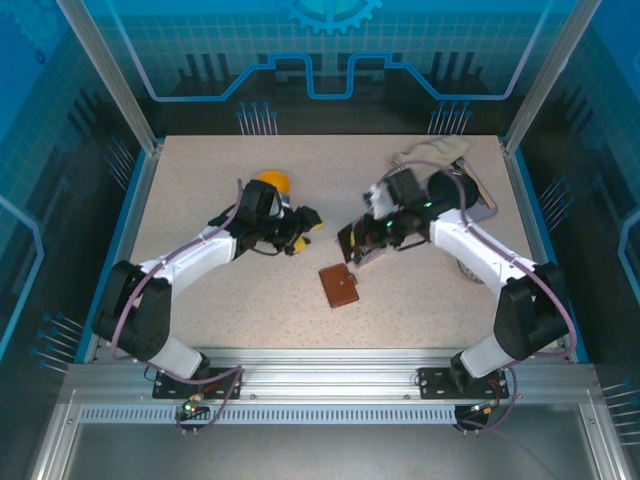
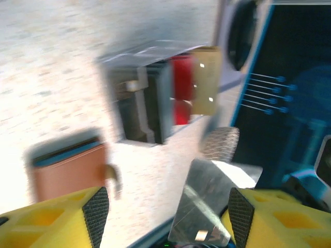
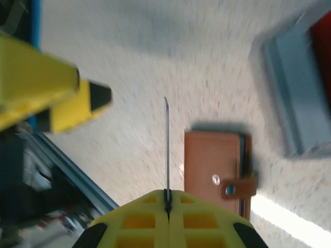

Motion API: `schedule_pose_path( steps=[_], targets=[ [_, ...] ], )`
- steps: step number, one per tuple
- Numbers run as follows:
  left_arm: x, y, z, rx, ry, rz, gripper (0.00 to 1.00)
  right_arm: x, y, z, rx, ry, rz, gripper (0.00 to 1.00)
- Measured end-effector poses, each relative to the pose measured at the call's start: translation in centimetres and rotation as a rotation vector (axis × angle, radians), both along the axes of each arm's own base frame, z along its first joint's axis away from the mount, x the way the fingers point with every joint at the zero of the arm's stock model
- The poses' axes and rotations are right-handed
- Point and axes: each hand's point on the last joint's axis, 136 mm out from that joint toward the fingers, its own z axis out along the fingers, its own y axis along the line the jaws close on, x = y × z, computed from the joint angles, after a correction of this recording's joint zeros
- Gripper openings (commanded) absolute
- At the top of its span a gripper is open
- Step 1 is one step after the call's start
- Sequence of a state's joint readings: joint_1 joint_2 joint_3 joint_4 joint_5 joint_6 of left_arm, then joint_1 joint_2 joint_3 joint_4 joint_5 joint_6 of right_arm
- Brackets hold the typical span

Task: Put the credit cards into the card holder
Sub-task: Open the card holder at the center of the table.

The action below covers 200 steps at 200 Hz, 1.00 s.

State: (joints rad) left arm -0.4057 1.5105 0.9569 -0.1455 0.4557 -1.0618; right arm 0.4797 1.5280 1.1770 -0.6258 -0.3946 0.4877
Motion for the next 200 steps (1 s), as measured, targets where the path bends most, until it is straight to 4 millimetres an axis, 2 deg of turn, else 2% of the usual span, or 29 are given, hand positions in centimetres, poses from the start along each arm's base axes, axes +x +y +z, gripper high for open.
schedule_pose_path(
  steps=[13,26,43,64,107,136,200],
  targets=[
    [-1.8,0.7,-1.9,0.057,0.042,-0.003,0.67,-2.4,1.3,-1.8,-0.071,0.001,0.071,0.03],
    [-3.4,1.0,-3.6,0.102,0.086,-0.012,0.67,-3.6,1.8,-3.2,-0.130,0.000,0.102,0.03],
    [-5.2,0.9,-5.3,0.146,0.131,-0.032,0.67,-3.8,1.4,-4.4,-0.195,-0.010,0.098,0.03],
    [-6.2,0.0,-5.7,0.162,0.134,-0.066,0.66,-3.5,0.0,-5.8,-0.271,-0.020,0.068,0.03],
    [-6.8,-1.5,-7.2,0.174,0.143,-0.110,0.66,-4.1,-2.2,-8.2,-0.351,0.008,0.042,0.03],
    [-6.8,-2.1,-8.8,0.190,0.170,-0.125,0.67,-4.2,-2.9,-8.9,-0.370,0.017,0.029,0.04],
    [-6.0,-4.2,-10.5,0.197,0.183,-0.164,0.67,-4.0,-2.1,-9.2,-0.290,0.021,0.034,0.04]
  ],
)
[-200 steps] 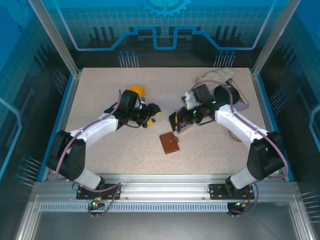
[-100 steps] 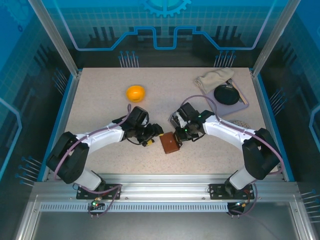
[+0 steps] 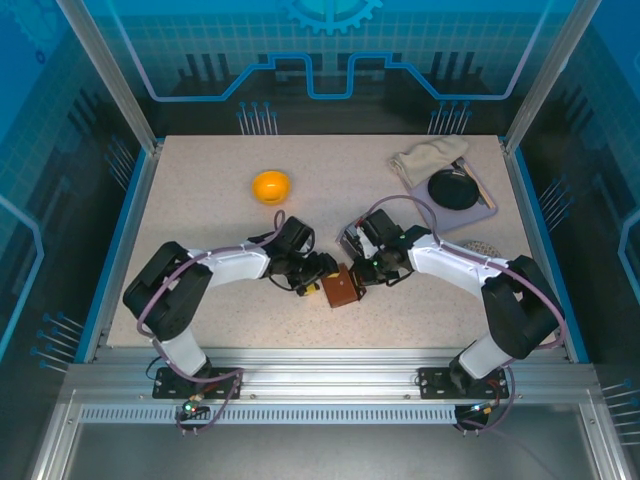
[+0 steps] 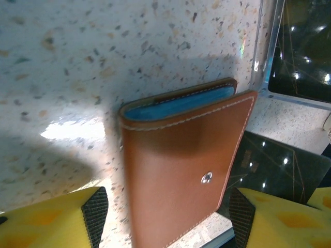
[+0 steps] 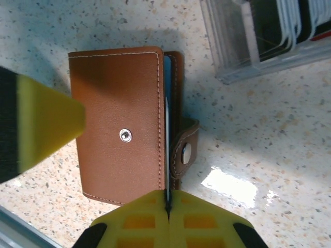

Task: Put the credit cards into the card holder
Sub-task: Open the card holder at the center of the table.

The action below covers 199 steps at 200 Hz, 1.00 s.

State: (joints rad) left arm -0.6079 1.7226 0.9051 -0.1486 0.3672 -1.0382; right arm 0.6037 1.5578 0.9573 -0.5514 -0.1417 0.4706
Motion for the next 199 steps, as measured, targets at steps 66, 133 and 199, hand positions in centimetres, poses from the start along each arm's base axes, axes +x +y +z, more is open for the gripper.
schedule_pose_path(
  steps=[66,133,199],
  targets=[
    [1.7,-2.0,0.7,-0.033,-0.036,-0.056,0.69,0.7,-0.7,1.6,0.178,0.037,-0.092,0.04],
    [2.2,-3.1,1.2,-0.062,-0.061,-0.101,0.76,0.4,-0.9,3.4,0.312,0.041,-0.162,0.05],
    [2.4,-3.5,1.5,-0.093,-0.081,-0.102,0.85,0.5,-0.6,3.0,0.449,0.109,-0.241,0.04]
  ],
)
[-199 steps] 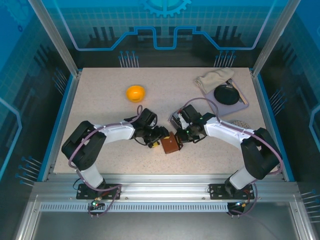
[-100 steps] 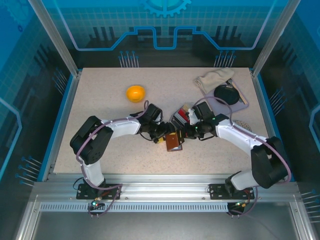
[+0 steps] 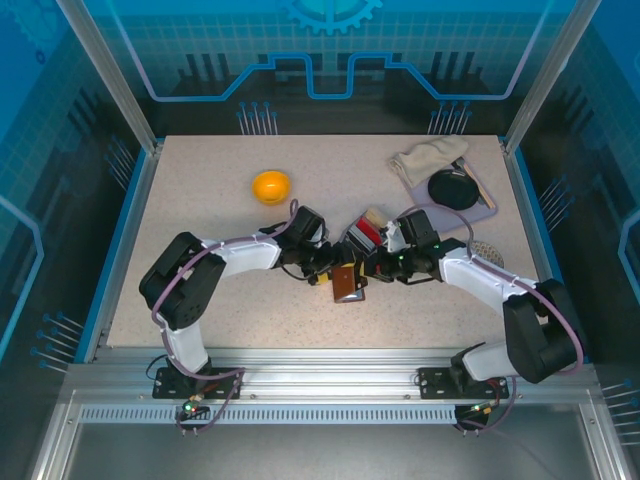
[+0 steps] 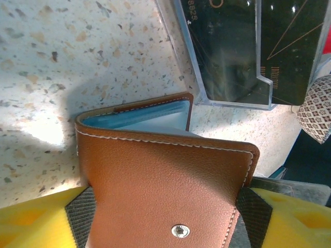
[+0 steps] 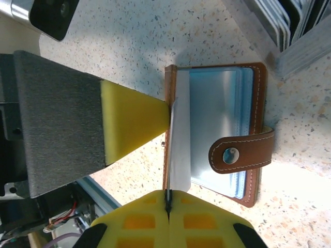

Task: Put the credit cards into the card holder
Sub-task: Open the card holder at the center of the table.

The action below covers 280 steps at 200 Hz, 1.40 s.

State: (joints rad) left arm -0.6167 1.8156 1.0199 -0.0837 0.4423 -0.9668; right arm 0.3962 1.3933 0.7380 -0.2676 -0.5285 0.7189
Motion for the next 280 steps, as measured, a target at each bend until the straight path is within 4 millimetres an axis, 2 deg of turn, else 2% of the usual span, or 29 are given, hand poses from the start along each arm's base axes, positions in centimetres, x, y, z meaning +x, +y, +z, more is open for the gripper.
schedule_pose_path(
  steps=[45,68,86,120,146,165,228,280],
  targets=[
    [0.1,-0.2,0.5,-0.047,-0.029,0.016,0.86,0.3,-0.1,0.7,0.086,0.014,-0.033,0.04],
    [0.4,-0.4,0.9,-0.060,-0.045,0.018,0.82,0.5,-0.1,1.1,0.112,0.017,-0.040,0.04],
    [0.5,-0.5,1.1,-0.068,-0.046,0.025,0.72,0.6,0.0,1.2,0.134,0.019,-0.047,0.04],
    [0.8,-0.7,1.4,-0.079,-0.054,0.030,0.46,0.6,0.2,1.2,0.164,0.038,-0.059,0.04],
    [1.0,-0.8,1.9,-0.092,-0.073,0.030,0.31,0.8,0.5,1.3,0.192,0.051,-0.068,0.04],
    [1.2,-0.8,2.3,-0.100,-0.081,0.037,0.27,1.0,0.7,1.5,0.211,0.050,-0.073,0.04],
    [1.8,0.6,2.9,-0.109,-0.098,0.066,0.00,1.6,0.9,1.7,0.242,0.056,-0.084,0.05],
    [2.0,2.3,2.8,-0.113,-0.090,0.097,0.00,1.6,0.8,1.7,0.224,0.053,-0.078,0.05]
  ],
)
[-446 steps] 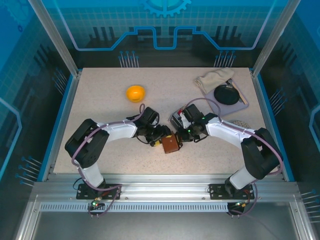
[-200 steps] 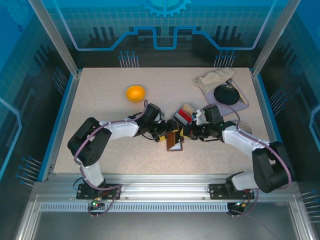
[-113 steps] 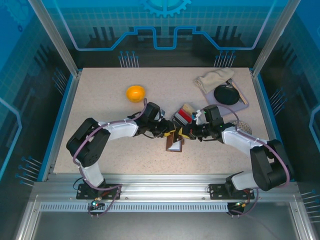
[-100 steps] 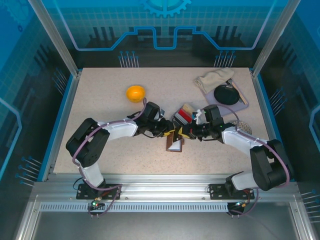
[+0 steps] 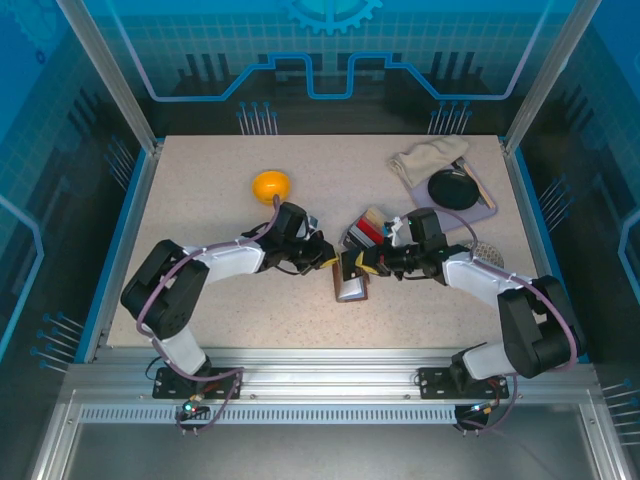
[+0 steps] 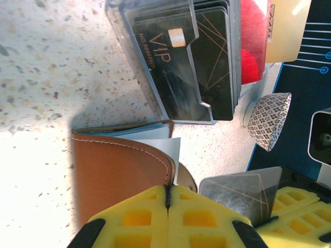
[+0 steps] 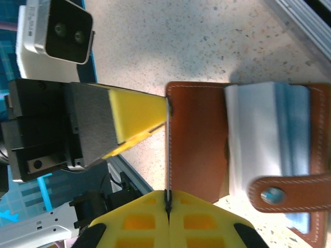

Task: Put the credit cards into the card holder
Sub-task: Open the card holder at the center of the table.

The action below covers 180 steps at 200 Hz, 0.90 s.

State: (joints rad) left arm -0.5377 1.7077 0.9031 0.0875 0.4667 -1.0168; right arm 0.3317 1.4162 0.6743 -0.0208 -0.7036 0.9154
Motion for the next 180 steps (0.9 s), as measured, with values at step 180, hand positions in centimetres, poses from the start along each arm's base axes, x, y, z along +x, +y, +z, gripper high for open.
schedule_pose_path(
  steps=[180],
  targets=[
    [-1.4,4.6,-1.8,0.079,0.036,-0.015,0.00,-0.3,-0.1,2.8,-0.530,-0.247,0.169,0.06]
  ],
)
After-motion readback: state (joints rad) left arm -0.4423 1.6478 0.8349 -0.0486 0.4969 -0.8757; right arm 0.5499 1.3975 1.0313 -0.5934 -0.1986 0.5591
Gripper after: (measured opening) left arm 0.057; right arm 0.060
